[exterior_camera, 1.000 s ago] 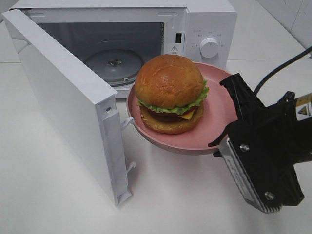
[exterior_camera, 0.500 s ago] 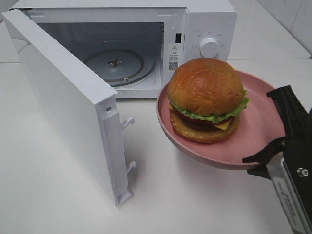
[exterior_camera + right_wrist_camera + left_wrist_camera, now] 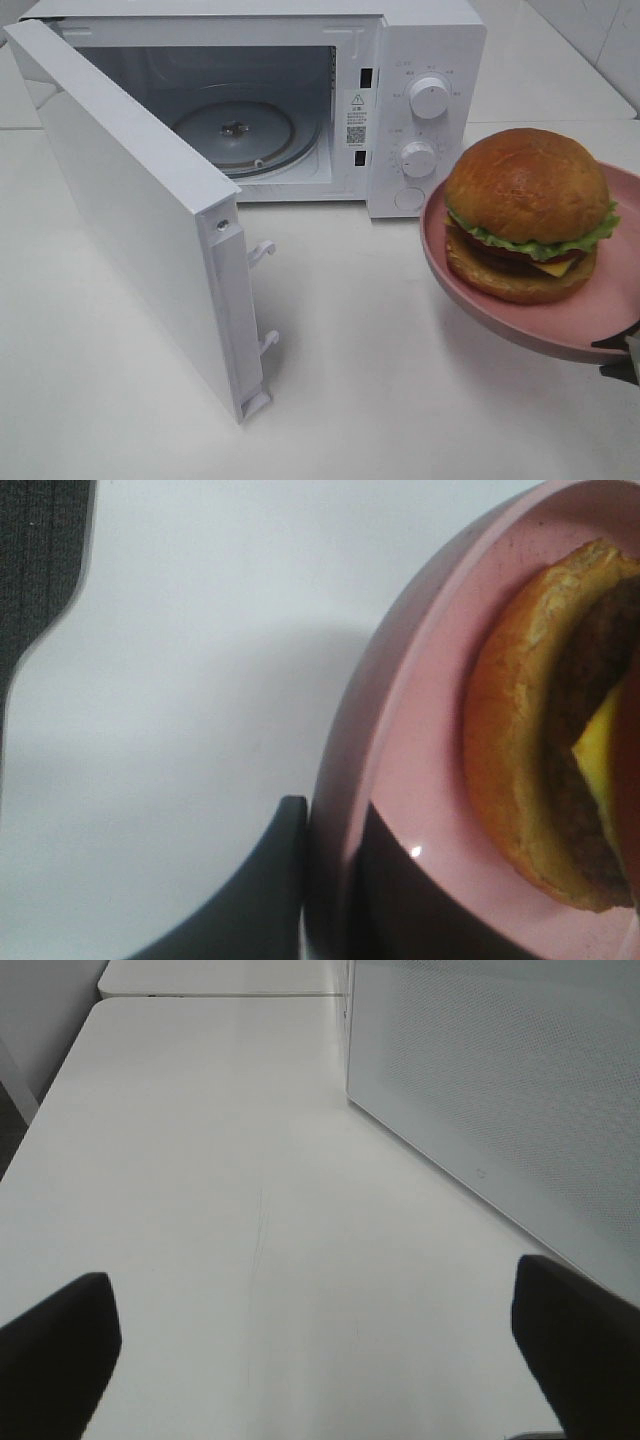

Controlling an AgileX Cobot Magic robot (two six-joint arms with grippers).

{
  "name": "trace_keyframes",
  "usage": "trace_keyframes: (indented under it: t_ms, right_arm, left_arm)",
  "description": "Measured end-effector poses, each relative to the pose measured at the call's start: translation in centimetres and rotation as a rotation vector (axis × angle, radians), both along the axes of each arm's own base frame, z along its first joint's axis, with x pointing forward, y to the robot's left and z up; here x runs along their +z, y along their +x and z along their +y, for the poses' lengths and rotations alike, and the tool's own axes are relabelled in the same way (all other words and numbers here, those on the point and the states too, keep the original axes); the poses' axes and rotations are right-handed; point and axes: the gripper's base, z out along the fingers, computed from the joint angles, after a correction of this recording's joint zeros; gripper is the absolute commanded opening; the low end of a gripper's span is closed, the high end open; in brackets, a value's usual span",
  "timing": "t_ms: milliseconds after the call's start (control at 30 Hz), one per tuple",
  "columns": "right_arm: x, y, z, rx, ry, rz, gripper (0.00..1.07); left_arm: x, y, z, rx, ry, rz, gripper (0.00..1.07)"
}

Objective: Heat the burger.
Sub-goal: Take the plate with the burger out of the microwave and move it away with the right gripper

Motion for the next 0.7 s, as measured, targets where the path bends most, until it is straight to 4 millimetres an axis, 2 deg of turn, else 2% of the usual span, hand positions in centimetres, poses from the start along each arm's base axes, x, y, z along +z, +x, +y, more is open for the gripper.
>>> trace_keyframes:
  t_ms: [400,700]
  right_arm:
    - [0.1,0.4,-1.2,-0.305,0.045,-0.010,0.00]
    - [0.3,1.2,-1.9,-0.611,0.159,-0.062,0.01]
  left_arm:
    - [0.0,0.0,0.0,0.000,0.000,0.000,1.00]
    - [0.0,0.0,0.0,0.000,0.000,0.000,1.00]
